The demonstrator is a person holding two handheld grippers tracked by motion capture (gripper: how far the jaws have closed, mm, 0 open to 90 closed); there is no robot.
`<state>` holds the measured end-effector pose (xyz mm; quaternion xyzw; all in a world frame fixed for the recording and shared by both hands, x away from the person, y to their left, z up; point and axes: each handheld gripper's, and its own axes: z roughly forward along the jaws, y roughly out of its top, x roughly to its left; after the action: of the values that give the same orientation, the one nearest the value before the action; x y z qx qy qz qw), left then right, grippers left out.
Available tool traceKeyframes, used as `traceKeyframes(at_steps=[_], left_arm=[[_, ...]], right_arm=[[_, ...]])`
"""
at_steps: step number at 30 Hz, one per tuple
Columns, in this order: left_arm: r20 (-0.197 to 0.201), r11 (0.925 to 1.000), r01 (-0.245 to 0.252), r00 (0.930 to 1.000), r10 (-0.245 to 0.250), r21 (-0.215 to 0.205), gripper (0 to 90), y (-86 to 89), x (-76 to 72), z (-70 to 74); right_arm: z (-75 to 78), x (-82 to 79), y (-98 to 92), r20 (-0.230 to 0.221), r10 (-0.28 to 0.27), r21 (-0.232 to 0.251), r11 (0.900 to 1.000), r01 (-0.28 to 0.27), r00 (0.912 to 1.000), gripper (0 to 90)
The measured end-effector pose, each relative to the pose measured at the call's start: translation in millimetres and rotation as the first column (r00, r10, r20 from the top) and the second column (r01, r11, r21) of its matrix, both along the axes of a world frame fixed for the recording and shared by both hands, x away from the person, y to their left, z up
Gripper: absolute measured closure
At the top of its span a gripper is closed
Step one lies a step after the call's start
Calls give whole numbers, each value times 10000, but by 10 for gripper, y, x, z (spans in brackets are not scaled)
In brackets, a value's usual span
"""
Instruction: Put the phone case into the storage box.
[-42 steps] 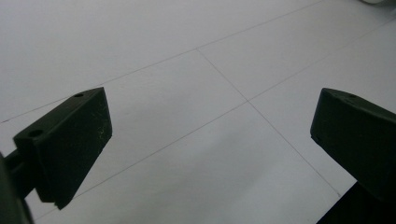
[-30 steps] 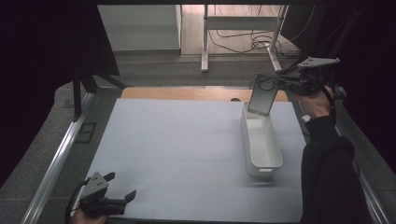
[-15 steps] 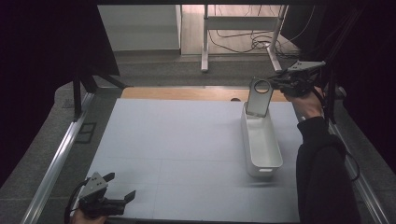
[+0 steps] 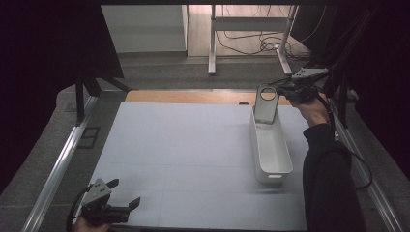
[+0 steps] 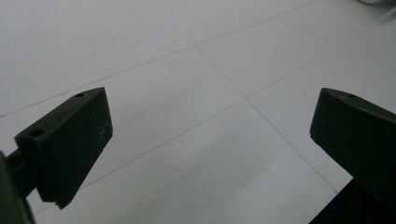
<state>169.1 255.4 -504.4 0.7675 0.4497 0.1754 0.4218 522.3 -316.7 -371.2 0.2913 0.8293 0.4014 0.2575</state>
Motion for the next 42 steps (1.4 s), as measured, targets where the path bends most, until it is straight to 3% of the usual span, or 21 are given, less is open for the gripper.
traceKeyframes(at_steps=[8, 18, 29, 42], left_arm=[[-13, 10000, 17, 10000, -17, -4, 3, 2, -1, -1], [-44, 10000, 48, 10000, -48, 1, 4, 1, 2, -1], [-63, 10000, 75, 10000, -75, -33, 5, 3, 3, -2], [-63, 9999, 101, 9999, -101, -16, 6, 2, 3, -2]], right_arm=[[-77, 18, 19, 238, 129, -102, 9999, -126, 9996, 793], [-204, 40, 5, 196, 123, 122, 9998, -125, 9997, 793], [-231, 56, 25, 348, 125, 493, 9987, -142, 9993, 792], [-293, 51, 2, 271, 56, 411, 9991, -67, 9996, 780]])
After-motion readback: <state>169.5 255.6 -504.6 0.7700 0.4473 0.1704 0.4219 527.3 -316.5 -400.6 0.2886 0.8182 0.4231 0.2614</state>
